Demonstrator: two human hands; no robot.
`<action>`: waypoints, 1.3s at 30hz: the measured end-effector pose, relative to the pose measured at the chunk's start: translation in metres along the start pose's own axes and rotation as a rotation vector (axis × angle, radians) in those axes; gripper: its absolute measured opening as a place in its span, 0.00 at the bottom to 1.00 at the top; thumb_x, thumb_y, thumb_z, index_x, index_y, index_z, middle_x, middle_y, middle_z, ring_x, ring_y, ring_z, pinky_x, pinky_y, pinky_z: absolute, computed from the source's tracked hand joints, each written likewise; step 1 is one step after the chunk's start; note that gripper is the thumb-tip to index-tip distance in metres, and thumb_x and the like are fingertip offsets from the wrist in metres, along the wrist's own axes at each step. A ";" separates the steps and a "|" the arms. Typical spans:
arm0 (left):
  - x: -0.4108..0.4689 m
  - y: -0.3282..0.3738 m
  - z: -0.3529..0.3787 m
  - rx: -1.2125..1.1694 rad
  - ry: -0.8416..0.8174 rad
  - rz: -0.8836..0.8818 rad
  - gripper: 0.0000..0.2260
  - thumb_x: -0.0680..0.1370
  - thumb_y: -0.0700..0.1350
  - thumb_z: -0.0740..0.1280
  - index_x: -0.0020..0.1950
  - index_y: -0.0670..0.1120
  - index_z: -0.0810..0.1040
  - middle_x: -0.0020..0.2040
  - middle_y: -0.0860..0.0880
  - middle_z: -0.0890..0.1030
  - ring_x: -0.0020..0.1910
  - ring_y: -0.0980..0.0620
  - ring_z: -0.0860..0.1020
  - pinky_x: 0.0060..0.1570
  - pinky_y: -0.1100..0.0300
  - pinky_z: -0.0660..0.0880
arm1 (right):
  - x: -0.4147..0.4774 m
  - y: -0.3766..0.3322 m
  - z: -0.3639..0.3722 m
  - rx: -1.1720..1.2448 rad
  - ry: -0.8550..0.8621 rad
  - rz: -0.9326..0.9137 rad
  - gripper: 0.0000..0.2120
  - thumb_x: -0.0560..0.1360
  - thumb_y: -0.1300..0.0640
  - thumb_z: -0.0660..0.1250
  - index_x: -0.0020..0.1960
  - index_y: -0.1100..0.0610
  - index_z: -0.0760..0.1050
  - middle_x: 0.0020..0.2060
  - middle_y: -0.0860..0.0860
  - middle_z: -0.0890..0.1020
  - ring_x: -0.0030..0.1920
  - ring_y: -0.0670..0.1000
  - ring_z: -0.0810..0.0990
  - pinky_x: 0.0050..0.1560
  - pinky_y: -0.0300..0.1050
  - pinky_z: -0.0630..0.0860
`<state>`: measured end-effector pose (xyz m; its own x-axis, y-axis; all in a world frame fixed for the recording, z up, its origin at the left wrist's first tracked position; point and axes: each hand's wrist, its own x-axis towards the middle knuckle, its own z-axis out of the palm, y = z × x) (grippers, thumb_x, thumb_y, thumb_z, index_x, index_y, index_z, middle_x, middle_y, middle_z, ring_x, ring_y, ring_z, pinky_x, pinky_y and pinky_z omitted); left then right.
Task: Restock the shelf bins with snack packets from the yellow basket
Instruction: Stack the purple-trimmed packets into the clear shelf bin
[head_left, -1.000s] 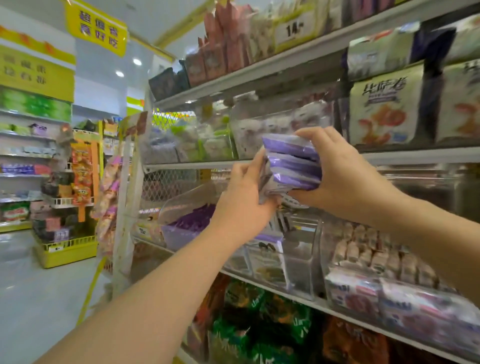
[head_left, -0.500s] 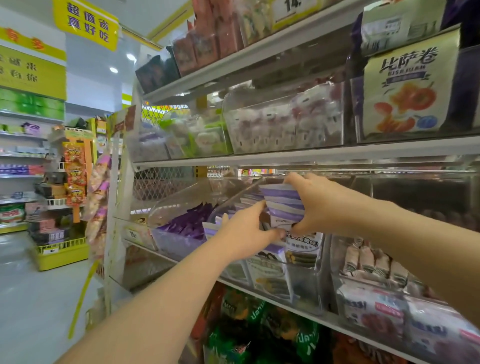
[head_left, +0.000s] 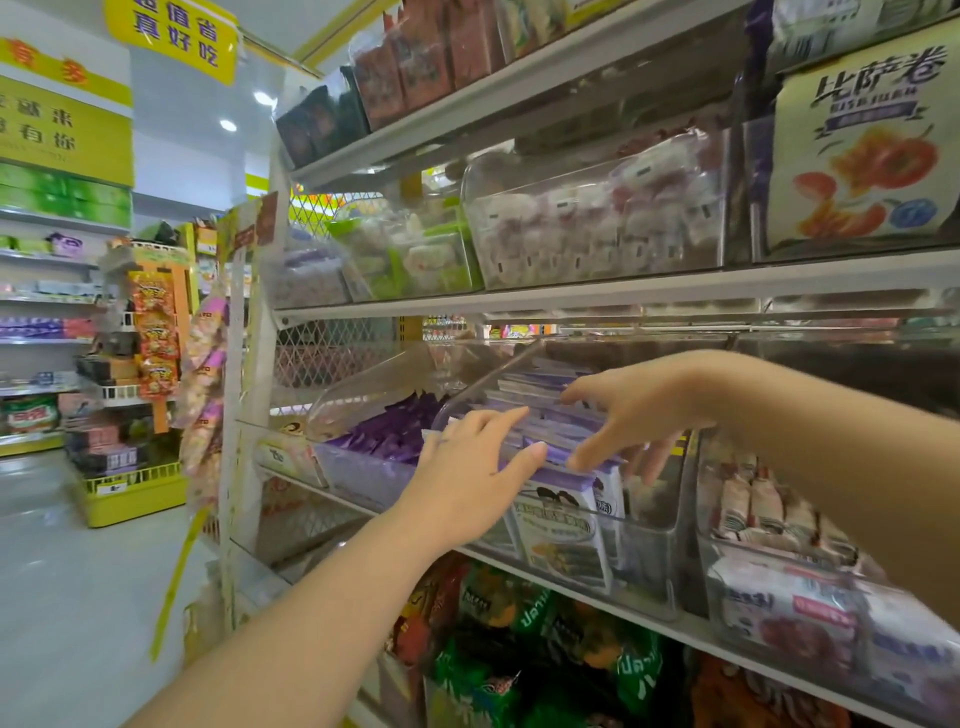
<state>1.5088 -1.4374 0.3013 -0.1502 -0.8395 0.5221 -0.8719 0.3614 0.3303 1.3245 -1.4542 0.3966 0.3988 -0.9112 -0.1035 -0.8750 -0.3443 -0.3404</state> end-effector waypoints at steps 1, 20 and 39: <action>-0.001 -0.003 0.000 0.000 -0.003 0.002 0.25 0.79 0.65 0.51 0.75 0.61 0.57 0.73 0.56 0.62 0.74 0.50 0.57 0.71 0.43 0.56 | -0.003 -0.001 -0.003 -0.027 -0.040 -0.019 0.45 0.69 0.53 0.76 0.76 0.41 0.52 0.62 0.60 0.77 0.43 0.52 0.86 0.42 0.46 0.83; -0.025 -0.021 0.006 0.200 0.068 0.103 0.24 0.81 0.61 0.50 0.76 0.65 0.47 0.77 0.58 0.48 0.76 0.56 0.44 0.74 0.43 0.43 | -0.023 -0.001 0.009 -0.469 0.436 -0.213 0.33 0.69 0.52 0.69 0.72 0.43 0.64 0.67 0.46 0.71 0.64 0.49 0.72 0.63 0.49 0.73; -0.294 -0.196 0.153 -0.070 0.203 -0.514 0.11 0.78 0.45 0.64 0.59 0.52 0.78 0.55 0.51 0.80 0.52 0.47 0.79 0.53 0.50 0.74 | 0.057 -0.039 0.395 -0.268 0.017 -0.539 0.13 0.74 0.53 0.64 0.58 0.49 0.78 0.53 0.45 0.83 0.56 0.50 0.79 0.54 0.46 0.75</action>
<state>1.6526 -1.3236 -0.0377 0.3853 -0.8221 0.4191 -0.7752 -0.0420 0.6304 1.4900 -1.4037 0.0350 0.8031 -0.5949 0.0336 -0.5901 -0.8019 -0.0933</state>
